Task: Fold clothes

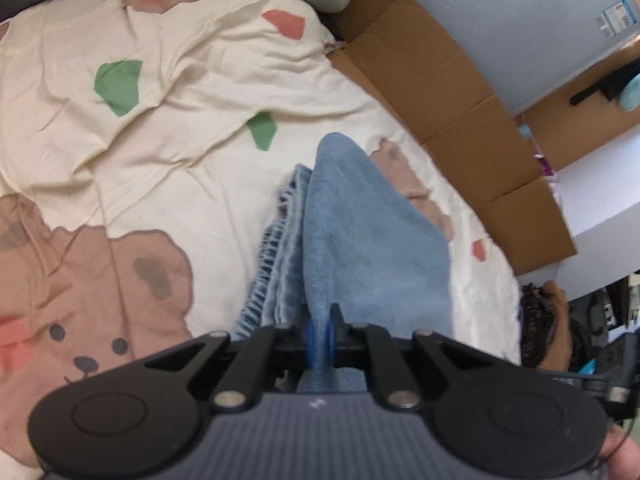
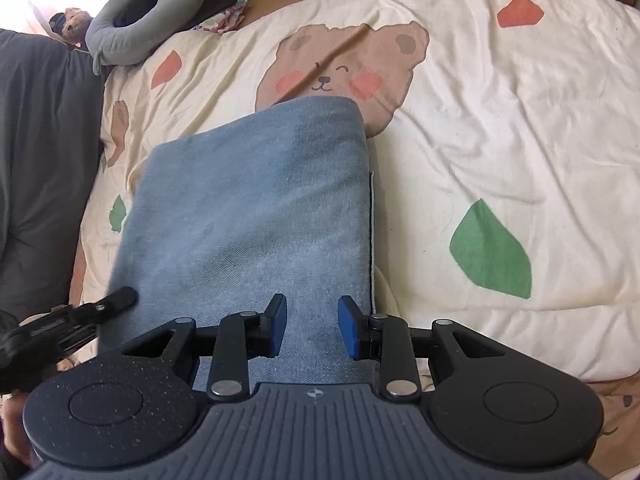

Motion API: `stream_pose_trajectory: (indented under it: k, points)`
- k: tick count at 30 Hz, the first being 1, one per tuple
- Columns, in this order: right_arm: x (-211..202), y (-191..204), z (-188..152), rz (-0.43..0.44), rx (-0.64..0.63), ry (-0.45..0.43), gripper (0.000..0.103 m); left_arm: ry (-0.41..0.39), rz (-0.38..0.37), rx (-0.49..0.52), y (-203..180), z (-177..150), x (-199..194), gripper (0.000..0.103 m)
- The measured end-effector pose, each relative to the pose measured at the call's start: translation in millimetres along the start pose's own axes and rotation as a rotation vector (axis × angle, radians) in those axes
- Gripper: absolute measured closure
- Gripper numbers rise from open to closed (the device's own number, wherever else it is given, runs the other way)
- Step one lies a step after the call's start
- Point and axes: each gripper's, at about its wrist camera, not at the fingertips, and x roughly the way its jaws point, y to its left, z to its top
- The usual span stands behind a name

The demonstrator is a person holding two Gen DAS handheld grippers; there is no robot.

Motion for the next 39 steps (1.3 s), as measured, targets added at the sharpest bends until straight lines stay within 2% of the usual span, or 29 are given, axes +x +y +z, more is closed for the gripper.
stream_pose_trajectory:
  k: [4, 8, 9, 12, 13, 20, 22, 24, 27, 35, 39]
  points:
    - [5.8, -1.7, -4.1, 0.014, 0.008, -0.001, 0.068, 0.018, 0.014, 0.011, -0.7, 6.3, 4.0, 0.093]
    - [12.2, 1.2, -3.5, 0.009, -0.021, -0.023, 0.069, 0.007, 0.066, 0.095, -14.6, 12.8, -2.8, 0.085]
    - [13.8, 2.0, -3.2, 0.008, -0.028, -0.029, 0.069, 0.0, 0.071, 0.103, -16.2, 15.6, -4.3, 0.081]
    - [18.6, 4.4, -2.6, 0.003, -0.051, -0.047, 0.07, -0.01, 0.093, 0.139, -20.2, 23.9, 1.1, 0.06]
    - [20.2, 5.1, -2.3, 0.002, -0.058, -0.053, 0.07, -0.012, 0.104, 0.154, -21.6, 26.5, 4.5, 0.059]
    - [39.0, 4.3, 16.9, -0.006, -0.069, -0.087, 0.072, 0.01, 0.123, 0.18, -18.3, 34.9, 36.7, 0.057]
    - [42.5, 6.0, 25.1, -0.016, -0.085, -0.099, 0.073, 0.023, 0.114, 0.159, -14.8, 33.2, 39.3, 0.064]
    - [45.7, 7.3, 33.2, -0.031, -0.099, -0.109, 0.077, 0.033, 0.104, 0.121, -10.9, 31.7, 39.1, 0.065]
    - [52.1, 3.4, 47.5, -0.044, -0.095, -0.117, 0.085, 0.032, 0.11, 0.124, -9.1, 28.6, 39.4, 0.067]
    - [59.4, 10.8, 86.8, -0.082, -0.148, -0.18, 0.085, 0.026, 0.119, 0.134, -4.3, 22.5, 37.9, 0.067]
    - [67.5, 12.4, 96.8, -0.1, -0.169, -0.17, 0.085, 0.024, 0.119, 0.137, -2.9, 21.2, 36.4, 0.066]
